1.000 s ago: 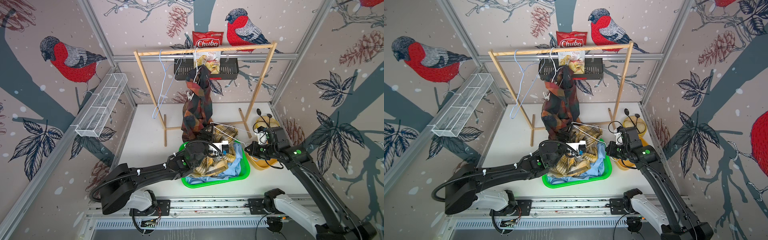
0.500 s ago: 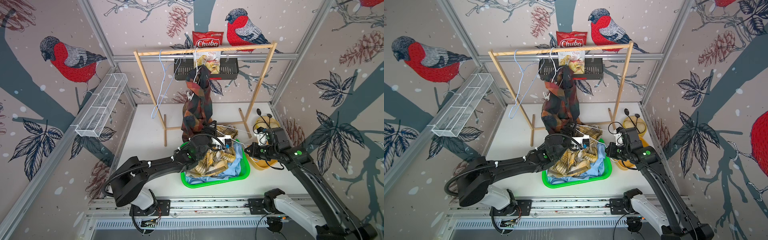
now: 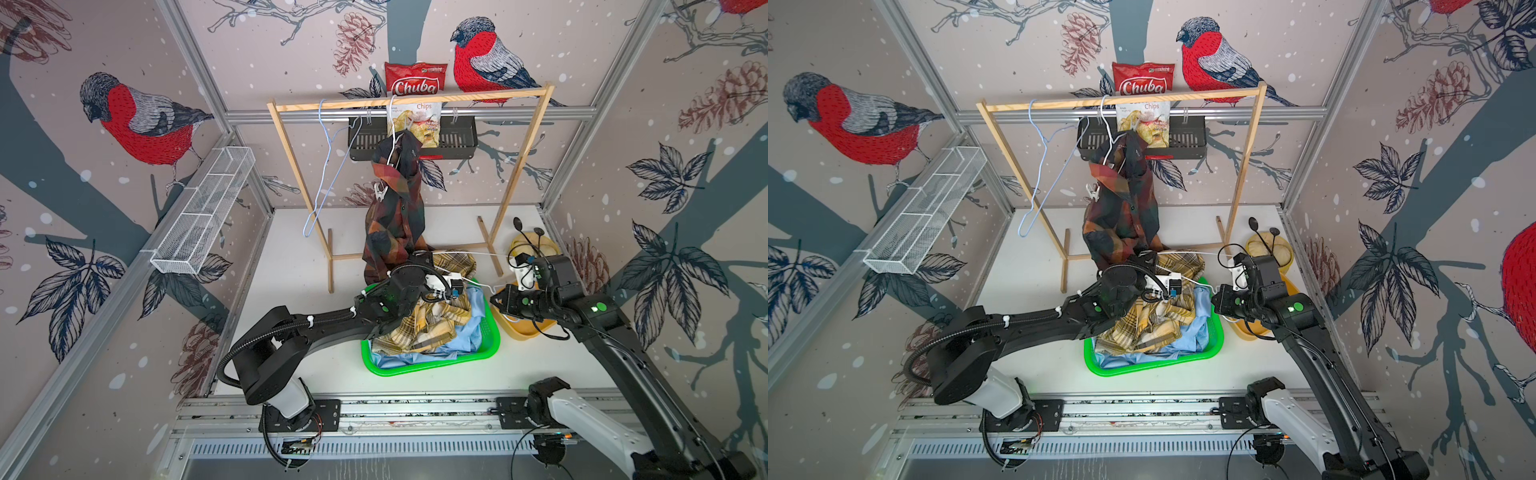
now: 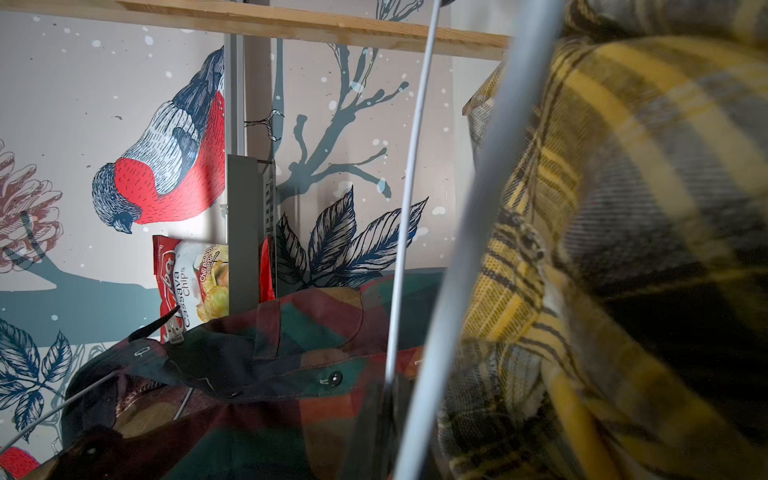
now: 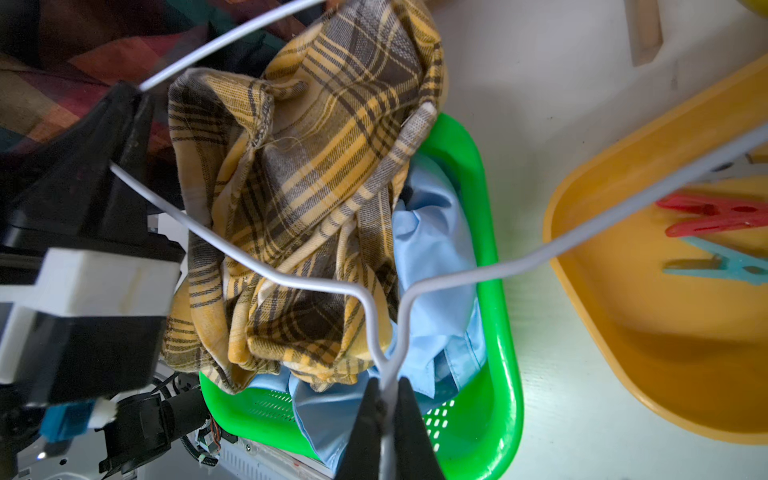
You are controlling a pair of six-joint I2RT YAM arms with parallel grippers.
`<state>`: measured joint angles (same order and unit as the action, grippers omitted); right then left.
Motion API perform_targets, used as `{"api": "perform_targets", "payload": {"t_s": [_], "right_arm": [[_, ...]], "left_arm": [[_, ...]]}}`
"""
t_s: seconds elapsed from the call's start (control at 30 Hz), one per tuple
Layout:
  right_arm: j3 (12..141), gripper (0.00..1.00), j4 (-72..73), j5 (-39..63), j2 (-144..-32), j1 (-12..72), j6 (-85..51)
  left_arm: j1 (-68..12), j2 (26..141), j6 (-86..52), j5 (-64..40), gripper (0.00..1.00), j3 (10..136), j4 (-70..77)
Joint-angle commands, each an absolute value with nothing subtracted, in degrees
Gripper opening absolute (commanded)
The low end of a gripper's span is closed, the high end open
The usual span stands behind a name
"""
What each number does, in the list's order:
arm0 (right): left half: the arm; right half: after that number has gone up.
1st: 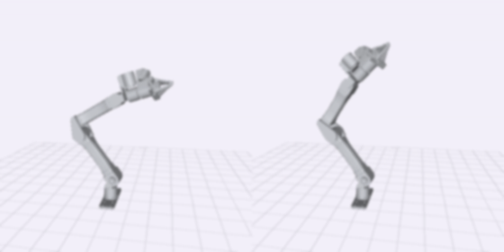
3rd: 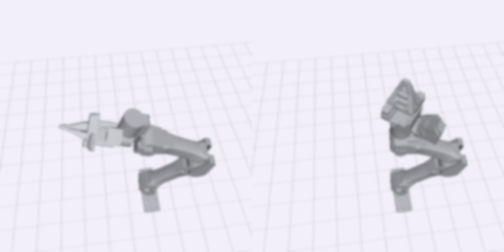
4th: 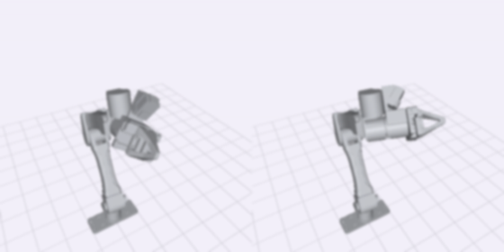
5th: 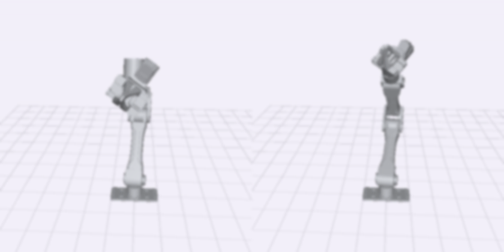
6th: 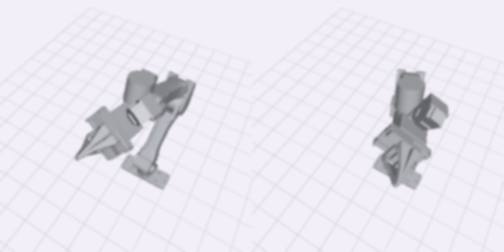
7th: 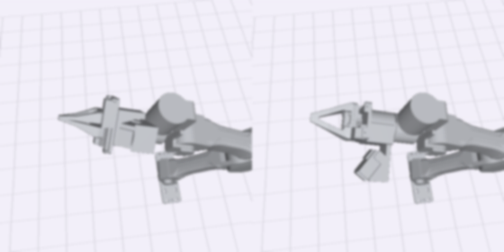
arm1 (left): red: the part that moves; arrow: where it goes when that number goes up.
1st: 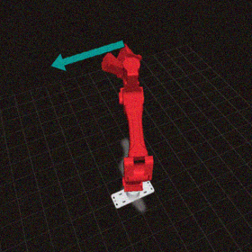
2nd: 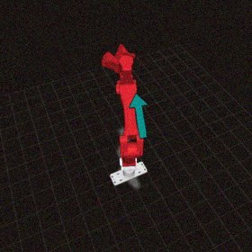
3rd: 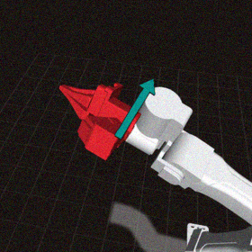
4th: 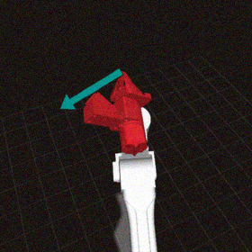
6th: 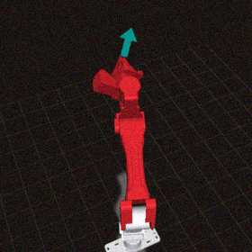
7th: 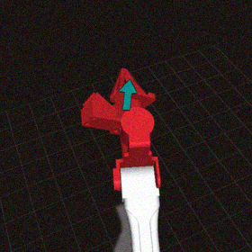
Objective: Remove the clothespins securing long-sleeve shirts to the hanger
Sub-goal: Place the hanger on the clothesline.
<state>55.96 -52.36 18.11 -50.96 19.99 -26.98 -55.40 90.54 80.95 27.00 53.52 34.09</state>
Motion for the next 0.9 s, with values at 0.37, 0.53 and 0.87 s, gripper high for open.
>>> {"api": "perform_targets", "payload": {"t_s": [0.37,0.53,0.87], "right_arm": [[68.88,0.98,-48.39,20.13,-48.35,20.04,-26.95],[80.43,1.00,-46.73,7.42,-47.60,19.86,-28.37],[87.43,1.00,-41.41,-11.78,-47.02,19.86,-32.67]], "left_arm": [[-56.01,86.39,67.89,30.20,0.00,58.11,23.48],[-56.73,82.94,53.95,29.45,0.00,63.82,5.57],[-59.14,73.78,35.17,23.06,0.00,68.96,-17.88]]}}
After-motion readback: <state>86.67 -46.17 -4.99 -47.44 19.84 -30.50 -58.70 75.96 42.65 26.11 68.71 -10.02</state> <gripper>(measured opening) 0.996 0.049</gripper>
